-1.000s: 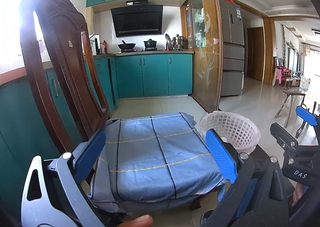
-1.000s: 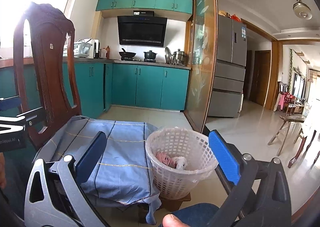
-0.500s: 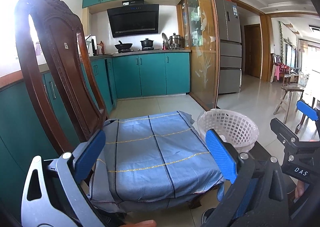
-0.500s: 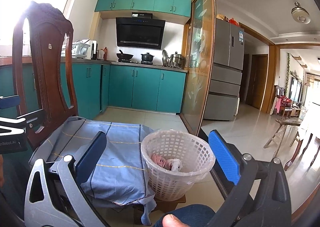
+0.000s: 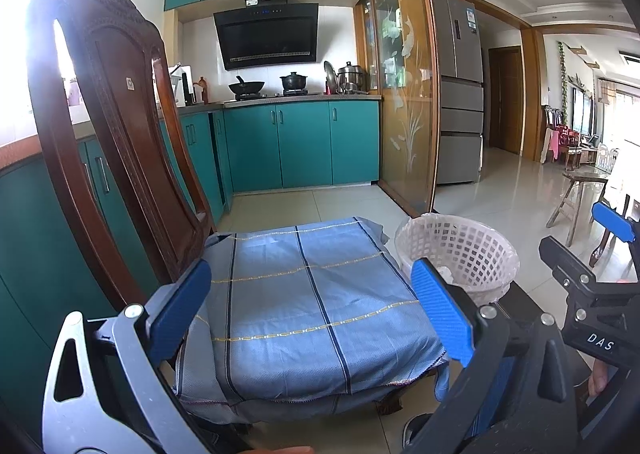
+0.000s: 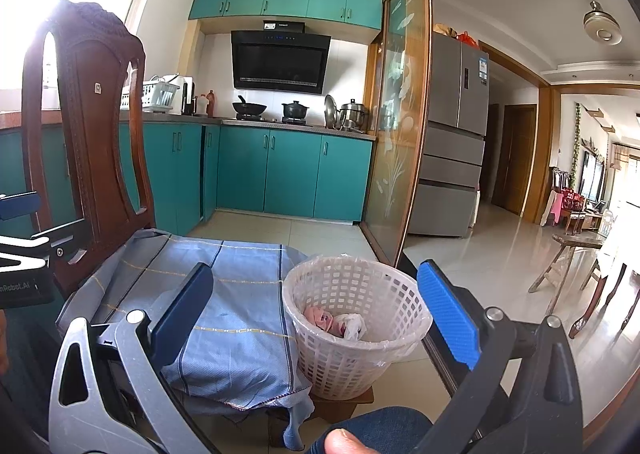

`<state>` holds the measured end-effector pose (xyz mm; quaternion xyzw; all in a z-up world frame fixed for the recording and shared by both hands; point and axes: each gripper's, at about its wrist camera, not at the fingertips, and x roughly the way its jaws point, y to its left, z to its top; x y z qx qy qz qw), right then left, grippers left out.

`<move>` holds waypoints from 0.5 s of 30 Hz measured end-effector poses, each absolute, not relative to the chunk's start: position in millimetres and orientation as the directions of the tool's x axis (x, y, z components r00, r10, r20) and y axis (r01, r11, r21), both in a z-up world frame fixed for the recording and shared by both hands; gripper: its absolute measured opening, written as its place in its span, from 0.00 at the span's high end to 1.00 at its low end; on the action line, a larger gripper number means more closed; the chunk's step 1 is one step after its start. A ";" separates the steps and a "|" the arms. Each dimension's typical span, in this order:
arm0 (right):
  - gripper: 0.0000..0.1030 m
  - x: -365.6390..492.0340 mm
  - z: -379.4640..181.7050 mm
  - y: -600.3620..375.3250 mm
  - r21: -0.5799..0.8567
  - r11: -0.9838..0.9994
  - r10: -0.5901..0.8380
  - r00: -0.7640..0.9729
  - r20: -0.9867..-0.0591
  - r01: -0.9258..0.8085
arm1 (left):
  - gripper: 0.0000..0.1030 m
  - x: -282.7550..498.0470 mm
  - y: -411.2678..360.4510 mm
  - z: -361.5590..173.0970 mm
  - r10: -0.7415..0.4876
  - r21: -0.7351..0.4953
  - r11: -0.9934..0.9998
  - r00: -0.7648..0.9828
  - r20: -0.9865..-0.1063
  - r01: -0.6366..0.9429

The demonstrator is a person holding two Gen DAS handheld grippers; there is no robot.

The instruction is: Collect trash

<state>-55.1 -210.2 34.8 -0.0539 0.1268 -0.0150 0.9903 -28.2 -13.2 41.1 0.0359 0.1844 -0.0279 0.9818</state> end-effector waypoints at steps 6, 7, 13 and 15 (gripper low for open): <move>0.03 -52.2 31.9 -209.4 -0.114 0.993 -0.046 0.966 -0.256 0.017 | 0.03 -26.3 -13.5 38.6 -0.043 0.054 0.996 0.928 -0.369 0.068; 0.03 -51.8 32.0 -209.3 -0.114 0.993 -0.045 0.965 -0.257 0.016 | 0.03 -26.1 -13.9 37.8 -0.044 0.053 0.996 0.927 -0.372 0.068; 0.03 -49.4 28.6 -207.0 -0.118 0.993 -0.044 0.963 -0.265 0.013 | 0.03 -25.0 -15.6 34.0 -0.045 0.052 0.996 0.924 -0.381 0.069; 0.03 -48.6 28.2 -206.9 -0.118 0.993 -0.043 0.963 -0.268 0.012 | 0.03 -23.4 -14.4 33.9 -0.046 0.048 0.996 0.922 -0.383 0.070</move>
